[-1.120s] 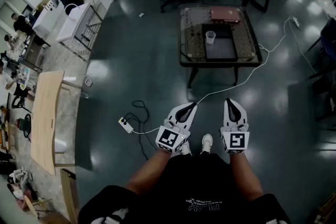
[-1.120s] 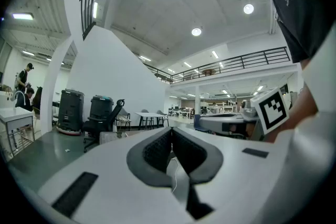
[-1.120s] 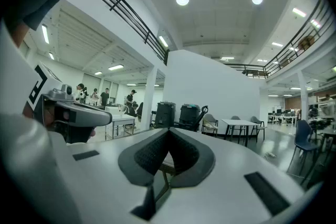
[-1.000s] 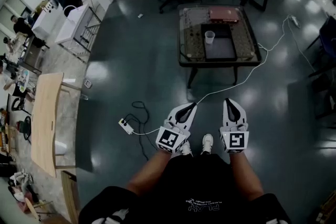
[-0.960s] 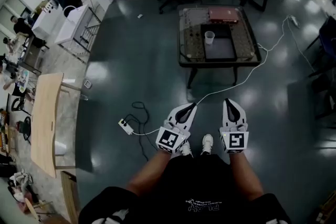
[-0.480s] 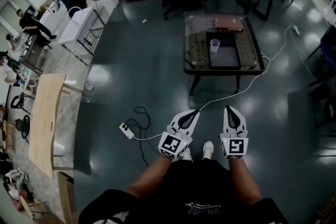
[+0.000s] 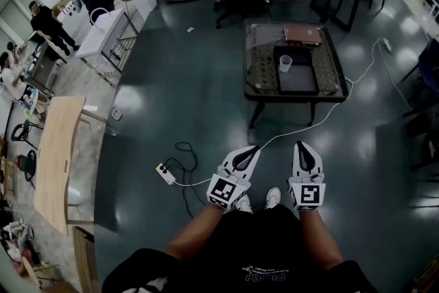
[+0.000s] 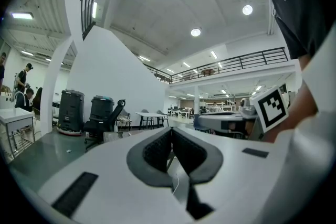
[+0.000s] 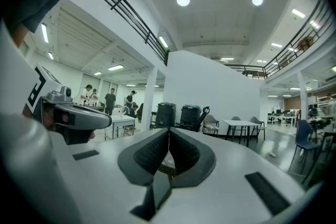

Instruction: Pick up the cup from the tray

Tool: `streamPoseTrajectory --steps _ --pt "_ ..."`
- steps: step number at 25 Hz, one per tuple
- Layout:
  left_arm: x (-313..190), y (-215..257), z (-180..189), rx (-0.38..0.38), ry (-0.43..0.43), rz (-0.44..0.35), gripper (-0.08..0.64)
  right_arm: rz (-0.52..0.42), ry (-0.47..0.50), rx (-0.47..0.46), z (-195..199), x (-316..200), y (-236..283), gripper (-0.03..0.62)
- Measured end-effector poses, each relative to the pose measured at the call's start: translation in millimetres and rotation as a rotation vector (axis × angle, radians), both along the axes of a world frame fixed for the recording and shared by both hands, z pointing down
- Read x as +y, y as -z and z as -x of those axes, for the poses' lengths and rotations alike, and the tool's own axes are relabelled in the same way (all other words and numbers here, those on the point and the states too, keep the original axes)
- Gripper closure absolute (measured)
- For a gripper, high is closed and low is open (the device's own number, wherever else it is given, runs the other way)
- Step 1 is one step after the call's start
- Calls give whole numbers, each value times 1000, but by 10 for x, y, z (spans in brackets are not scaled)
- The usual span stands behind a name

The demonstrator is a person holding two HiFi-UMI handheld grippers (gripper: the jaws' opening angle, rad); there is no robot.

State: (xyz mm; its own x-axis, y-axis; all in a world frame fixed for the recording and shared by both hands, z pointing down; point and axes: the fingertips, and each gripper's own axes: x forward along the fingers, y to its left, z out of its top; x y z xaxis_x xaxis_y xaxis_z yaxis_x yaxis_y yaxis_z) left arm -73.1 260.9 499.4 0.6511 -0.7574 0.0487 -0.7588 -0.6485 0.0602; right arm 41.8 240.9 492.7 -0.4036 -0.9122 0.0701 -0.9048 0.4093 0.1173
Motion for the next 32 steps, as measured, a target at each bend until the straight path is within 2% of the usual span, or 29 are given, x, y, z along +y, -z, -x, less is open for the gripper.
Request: streamPoseTrajectory --steps 13,23,32 --pt "-350 -38 -5 2 25 9 551 -4 40 0 -4 -361 -19 581" --pt "-1002 -13 -243 41 60 40 551 12 76 13 -193 -1002 -34 581" --pt "-1466 -46 -402 19 80 43 551 14 103 -8 -340 -1480 -139 581"
